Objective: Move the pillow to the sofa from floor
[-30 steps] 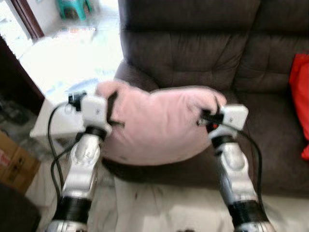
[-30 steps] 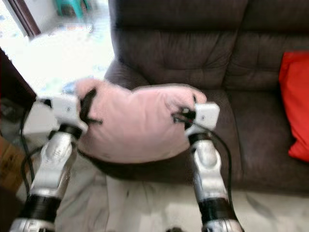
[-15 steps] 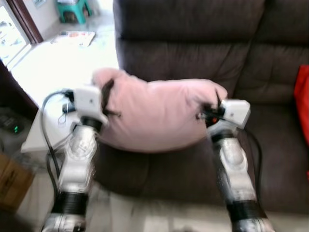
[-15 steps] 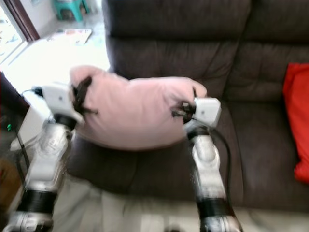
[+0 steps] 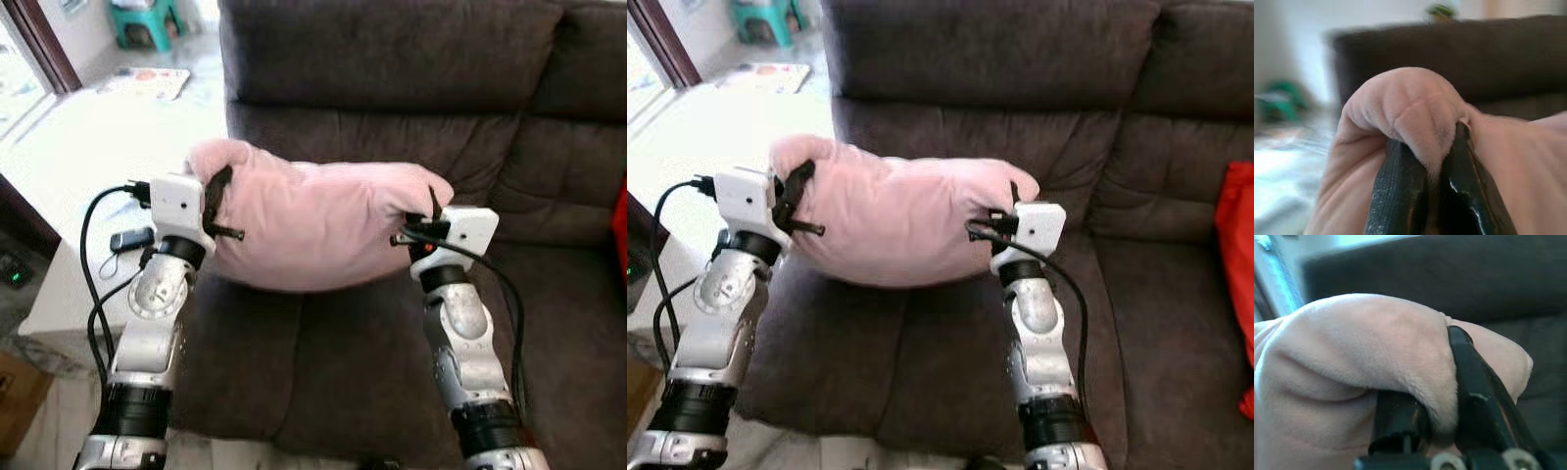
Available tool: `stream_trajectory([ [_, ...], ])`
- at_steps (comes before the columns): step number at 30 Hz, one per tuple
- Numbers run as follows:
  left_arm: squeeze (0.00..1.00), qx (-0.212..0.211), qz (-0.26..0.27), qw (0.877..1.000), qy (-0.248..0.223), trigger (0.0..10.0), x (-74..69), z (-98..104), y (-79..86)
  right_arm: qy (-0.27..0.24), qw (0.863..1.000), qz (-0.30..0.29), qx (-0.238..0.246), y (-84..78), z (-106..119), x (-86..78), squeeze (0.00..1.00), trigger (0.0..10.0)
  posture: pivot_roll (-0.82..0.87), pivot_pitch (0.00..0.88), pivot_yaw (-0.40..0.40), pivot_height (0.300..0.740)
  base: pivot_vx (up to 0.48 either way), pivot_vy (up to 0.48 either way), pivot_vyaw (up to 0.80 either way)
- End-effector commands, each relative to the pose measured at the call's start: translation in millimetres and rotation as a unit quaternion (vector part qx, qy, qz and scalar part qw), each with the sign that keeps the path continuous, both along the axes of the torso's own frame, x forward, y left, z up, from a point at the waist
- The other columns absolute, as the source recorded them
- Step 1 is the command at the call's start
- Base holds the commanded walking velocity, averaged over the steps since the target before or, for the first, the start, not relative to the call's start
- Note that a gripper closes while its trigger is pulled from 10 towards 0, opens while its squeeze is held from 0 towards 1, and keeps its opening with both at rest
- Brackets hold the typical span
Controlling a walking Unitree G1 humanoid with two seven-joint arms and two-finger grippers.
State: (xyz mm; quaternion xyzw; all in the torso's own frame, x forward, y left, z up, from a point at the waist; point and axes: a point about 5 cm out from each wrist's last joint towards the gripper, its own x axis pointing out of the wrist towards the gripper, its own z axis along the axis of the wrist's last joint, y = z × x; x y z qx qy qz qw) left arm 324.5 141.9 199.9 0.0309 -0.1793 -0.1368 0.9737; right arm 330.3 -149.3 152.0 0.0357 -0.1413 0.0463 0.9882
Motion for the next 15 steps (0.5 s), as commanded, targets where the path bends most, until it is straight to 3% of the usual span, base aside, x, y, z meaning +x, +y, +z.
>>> stream_trajectory([
  [1, 0.0, 0.021, -0.072, 0.996, 0.043, 10.0, -4.6, -9, -13.4, -0.045, 0.999, 0.012, -0.001, 9.1, 21, 2.6, 0.0, 10.0, 0.1, 0.119, 0.0, 0.74, 0.0, 0.0, 0.0],
  [2, 0.0, 0.036, -0.103, 0.991, 0.074, 10.0, -7.5, -19, -17.8, -0.044, 0.999, 0.01, -0.002, 7.7, 21, 3.2, 0.0, 10.0, 0.1, 0.119, -0.002, 0.74, 0.0, 0.0, 0.0],
  [7, 0.0, 0.047, -0.163, 0.979, 0.114, 10.0, -17.2, -31, -27.9, -0.044, 0.999, 0.009, -0.006, 6.3, 23, 6.4, 0.0, 10.0, 0.1, 0.117, -0.003, 0.74, 0.0, 0.0, 0.0],
  [15, 0.0, 0.001, -0.229, 0.966, 0.123, 10.0, -22.0, -20, -38.9, -0.03, 0.999, 0.0, -0.033, 0.8, 31, 23.7, 0.0, 10.0, 0.1, 0.111, -0.007, 0.74, 0.0, 0.0, 0.0],
])
